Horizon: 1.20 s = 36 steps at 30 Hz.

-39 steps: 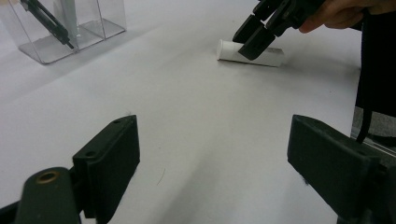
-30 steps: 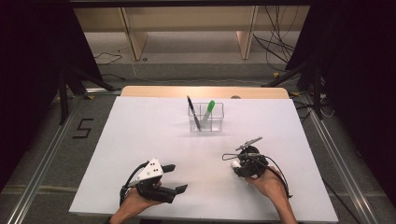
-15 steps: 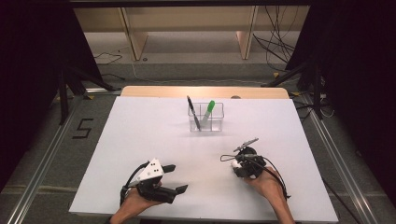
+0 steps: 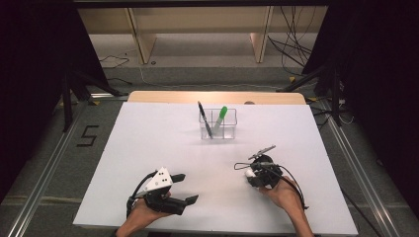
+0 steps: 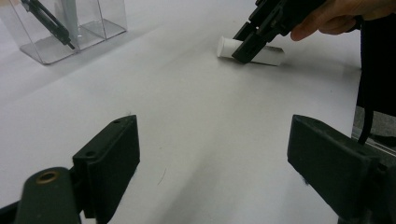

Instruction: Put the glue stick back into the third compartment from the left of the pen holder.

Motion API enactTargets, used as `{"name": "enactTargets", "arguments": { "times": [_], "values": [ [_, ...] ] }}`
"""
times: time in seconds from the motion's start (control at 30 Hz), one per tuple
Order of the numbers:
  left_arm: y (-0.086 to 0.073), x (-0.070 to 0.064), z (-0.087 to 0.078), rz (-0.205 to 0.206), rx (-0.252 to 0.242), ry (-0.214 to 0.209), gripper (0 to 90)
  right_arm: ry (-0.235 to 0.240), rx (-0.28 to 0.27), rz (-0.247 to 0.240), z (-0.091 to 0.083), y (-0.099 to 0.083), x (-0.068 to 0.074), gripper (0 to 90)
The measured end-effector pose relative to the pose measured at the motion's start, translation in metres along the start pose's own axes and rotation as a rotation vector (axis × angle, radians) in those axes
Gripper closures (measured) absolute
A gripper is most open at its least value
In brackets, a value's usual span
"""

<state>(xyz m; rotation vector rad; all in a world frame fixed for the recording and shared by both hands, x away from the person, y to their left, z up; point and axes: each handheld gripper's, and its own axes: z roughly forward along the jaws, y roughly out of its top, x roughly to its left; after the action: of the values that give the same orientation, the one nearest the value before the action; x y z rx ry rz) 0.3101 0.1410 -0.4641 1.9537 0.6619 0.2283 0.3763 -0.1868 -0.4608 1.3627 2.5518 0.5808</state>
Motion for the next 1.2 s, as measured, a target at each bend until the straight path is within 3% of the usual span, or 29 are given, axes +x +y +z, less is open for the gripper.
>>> {"name": "enactTargets", "arguments": {
  "times": [0.73, 1.03, 1.2],
  "values": [
    [0.0, 0.0, 0.0, 0.0, 0.001, 0.0, 16.7, 0.147, -0.167, 0.071, -0.022, -0.002, -0.016, 68.5],
    [0.0, 0.0, 0.0, -0.004, 0.001, -0.001, 16.6, 0.27, -0.298, 0.101, -0.032, -0.002, -0.021, 68.5],
    [0.0, 0.0, 0.001, -0.002, 0.002, 0.001, 16.6, 0.264, -0.34, 0.112, -0.034, -0.002, -0.023, 68.4]
  ]
}}
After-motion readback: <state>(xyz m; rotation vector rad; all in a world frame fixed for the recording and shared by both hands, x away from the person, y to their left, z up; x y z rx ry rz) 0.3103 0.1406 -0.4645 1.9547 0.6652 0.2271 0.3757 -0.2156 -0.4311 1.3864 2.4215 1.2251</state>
